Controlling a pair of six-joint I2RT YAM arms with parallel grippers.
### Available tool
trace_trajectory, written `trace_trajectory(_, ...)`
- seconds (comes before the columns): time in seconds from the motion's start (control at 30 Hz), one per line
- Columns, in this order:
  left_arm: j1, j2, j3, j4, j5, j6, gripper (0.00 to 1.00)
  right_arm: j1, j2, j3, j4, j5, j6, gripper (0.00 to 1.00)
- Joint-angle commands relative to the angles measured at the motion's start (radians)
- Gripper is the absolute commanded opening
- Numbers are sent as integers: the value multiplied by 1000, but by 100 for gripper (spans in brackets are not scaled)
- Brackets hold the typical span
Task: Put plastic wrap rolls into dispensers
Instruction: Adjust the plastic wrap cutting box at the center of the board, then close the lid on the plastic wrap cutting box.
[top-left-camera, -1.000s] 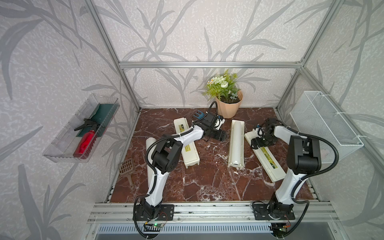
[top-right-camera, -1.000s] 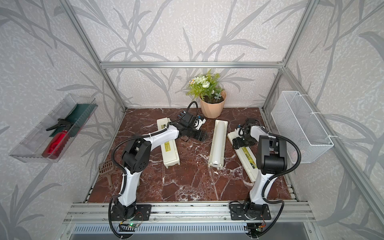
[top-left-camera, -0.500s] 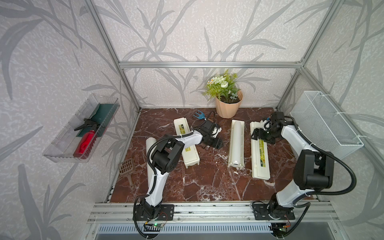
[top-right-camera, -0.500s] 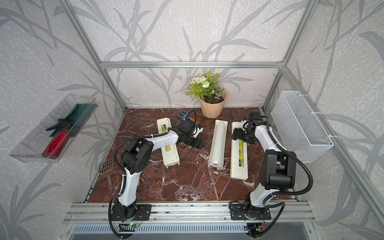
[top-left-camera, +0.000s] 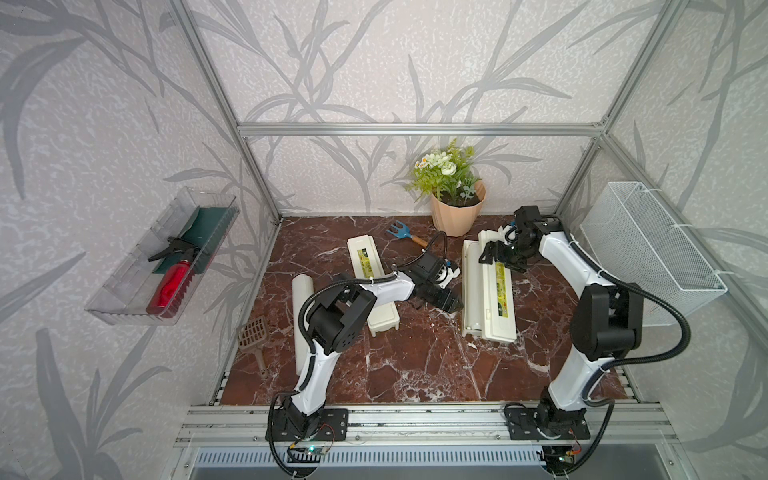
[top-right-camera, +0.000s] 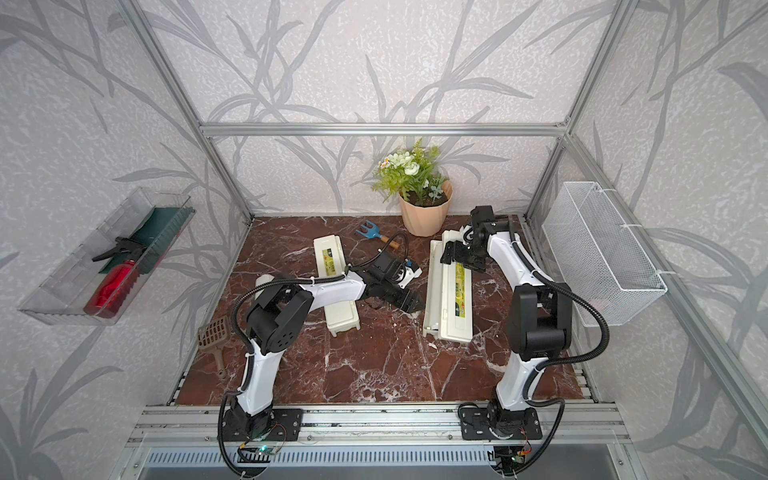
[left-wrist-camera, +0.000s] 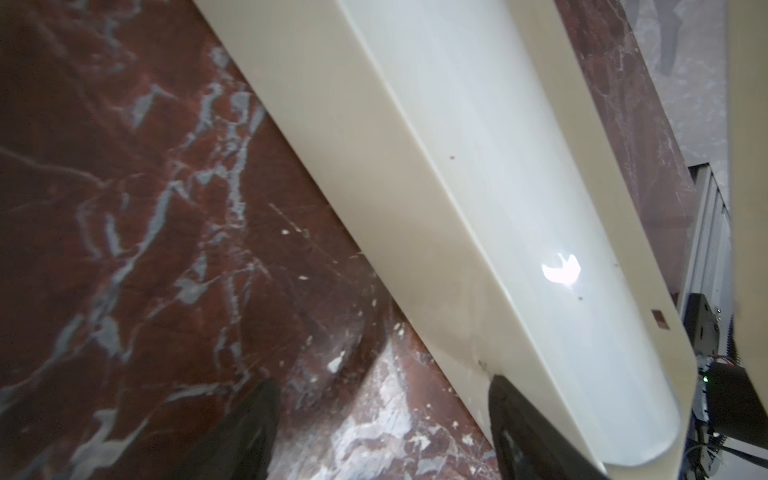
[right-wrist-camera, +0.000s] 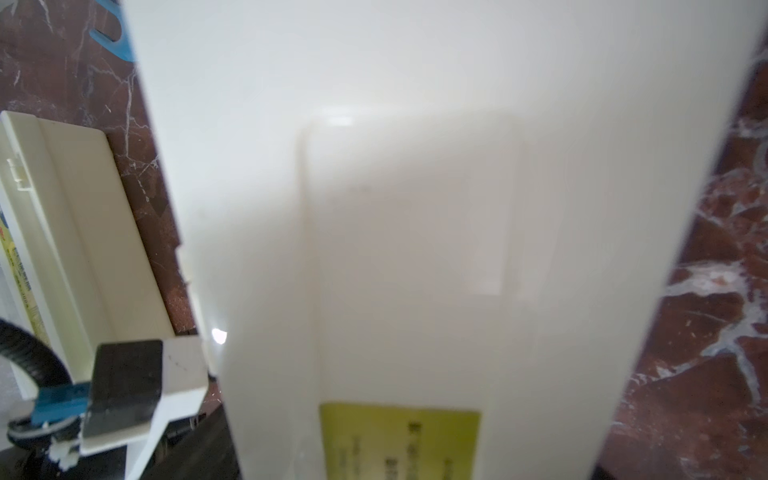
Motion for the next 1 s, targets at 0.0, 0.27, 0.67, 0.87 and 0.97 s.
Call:
trace_trajectory(0.0,-39,-17,9,35,63,1,79,5,45,83,-122,28,-22,82)
trace_trajectory(0.27,-61,-15,17,73,106,-12,81,25,172,281,-280,36,-78,81)
trace_trajectory(0.67,133,-236,-160,75,-108,-47,81,91,296,450,-406,114,-74,80)
trace_trajectory(0.87,184,-274,-163,38,-146,-6,81,103,342,509,-455,168,-58,81)
trace_trajectory(0.97,184,-273,-164,44,-142,-9,81,103,345,504,-451,179,-48,81)
